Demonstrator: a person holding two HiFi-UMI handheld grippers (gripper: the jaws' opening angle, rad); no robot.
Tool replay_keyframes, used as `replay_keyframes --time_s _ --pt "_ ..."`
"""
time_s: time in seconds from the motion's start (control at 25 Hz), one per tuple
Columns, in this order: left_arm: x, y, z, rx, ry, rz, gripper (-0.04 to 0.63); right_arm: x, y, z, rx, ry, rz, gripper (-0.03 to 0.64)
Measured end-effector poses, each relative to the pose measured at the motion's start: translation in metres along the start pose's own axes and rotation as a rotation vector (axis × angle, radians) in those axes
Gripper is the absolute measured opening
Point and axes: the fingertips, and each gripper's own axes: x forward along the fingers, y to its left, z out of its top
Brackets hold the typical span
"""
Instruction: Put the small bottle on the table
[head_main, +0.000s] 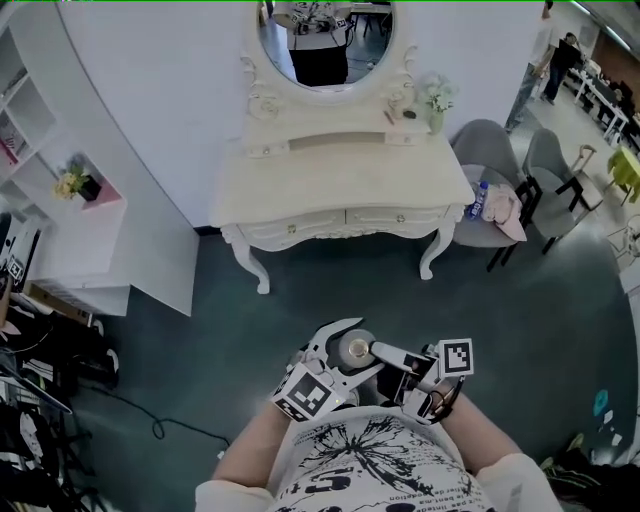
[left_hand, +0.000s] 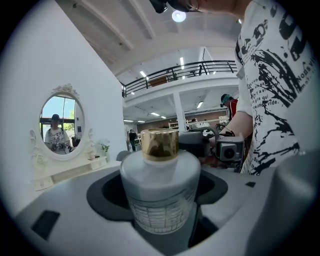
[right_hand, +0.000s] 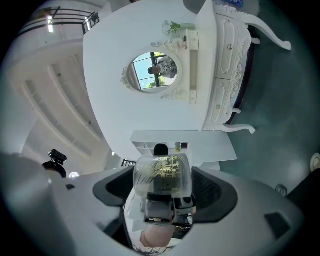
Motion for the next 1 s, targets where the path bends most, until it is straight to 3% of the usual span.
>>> replay_keyframes --time_s 0.48,1.0 --pt "0.035 0.109 -0.022 -0.038 0.034 0.066 0.347 0.056 -0.029 0.096 0.043 0.046 0.001 0.36" --pt "0.154 0.262 -0.003 -0.034 0.04 0.186 0.347 0.082 -0.032 0.286 0.043 0.165 0.018 0.36"
